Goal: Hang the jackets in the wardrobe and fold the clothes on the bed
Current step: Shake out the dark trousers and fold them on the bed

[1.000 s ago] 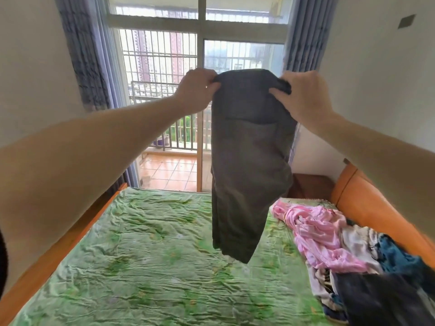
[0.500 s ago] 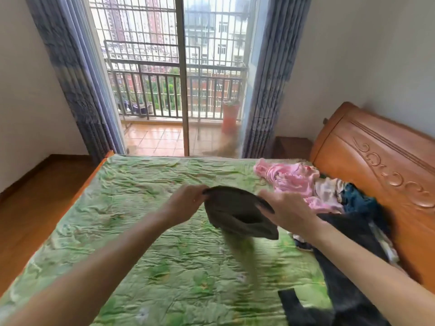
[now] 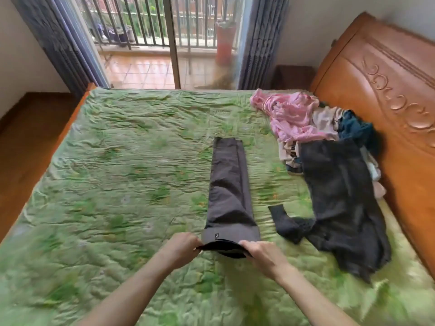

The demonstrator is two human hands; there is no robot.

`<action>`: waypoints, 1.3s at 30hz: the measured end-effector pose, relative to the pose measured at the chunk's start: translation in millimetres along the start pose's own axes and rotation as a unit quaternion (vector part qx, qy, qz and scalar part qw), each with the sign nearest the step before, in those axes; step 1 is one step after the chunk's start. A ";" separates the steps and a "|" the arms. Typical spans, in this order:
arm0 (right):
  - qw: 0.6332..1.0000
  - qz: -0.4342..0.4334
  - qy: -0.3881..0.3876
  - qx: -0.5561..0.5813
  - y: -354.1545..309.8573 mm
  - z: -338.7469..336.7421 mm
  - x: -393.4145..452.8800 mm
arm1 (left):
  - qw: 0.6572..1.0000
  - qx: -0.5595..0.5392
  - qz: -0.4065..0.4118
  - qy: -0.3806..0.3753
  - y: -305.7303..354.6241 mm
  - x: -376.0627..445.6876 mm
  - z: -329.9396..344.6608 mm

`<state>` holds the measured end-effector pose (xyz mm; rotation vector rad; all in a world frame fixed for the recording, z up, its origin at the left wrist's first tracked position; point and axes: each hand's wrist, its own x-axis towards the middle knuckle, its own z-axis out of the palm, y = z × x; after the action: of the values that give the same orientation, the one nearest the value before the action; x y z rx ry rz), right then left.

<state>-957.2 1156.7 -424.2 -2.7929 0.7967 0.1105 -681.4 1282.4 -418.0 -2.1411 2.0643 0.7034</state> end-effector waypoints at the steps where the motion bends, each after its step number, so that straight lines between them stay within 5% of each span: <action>1: 0.999 -0.004 -0.031 0.002 -3.3 12.5 -7.0 | 1.000 -0.003 0.000 -0.005 5.2 -3.7 13.2; 9: 0.990 0.010 -0.140 -0.022 -29.3 116.3 -45.3 | 0.999 -0.002 0.000 -0.038 32.9 -17.0 132.0; 14: 0.976 0.018 -0.215 0.006 -41.6 181.5 -64.8 | 0.992 0.035 -0.006 -0.124 38.6 -16.5 203.5; 18: 0.945 0.115 -0.288 0.107 -54.1 231.2 -85.5 | 0.992 0.019 -0.008 -0.125 34.5 -19.3 261.7; 28: 0.985 0.159 -0.017 0.066 -36.8 312.7 -45.4 | 0.994 -0.065 -0.084 0.034 26.1 45.0 316.9; 34: 0.982 0.190 -0.006 0.016 -3.6 361.0 -10.9 | 0.982 -0.093 -0.112 0.120 34.0 102.3 345.7; 39: 0.973 0.229 0.007 0.001 -2.0 390.2 -14.8 | 0.987 -0.040 -0.106 0.116 27.1 117.5 378.5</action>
<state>-971.9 1261.3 -800.1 -2.5560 1.4273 0.1662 -809.6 1311.5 -792.9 -2.5486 1.8951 0.5418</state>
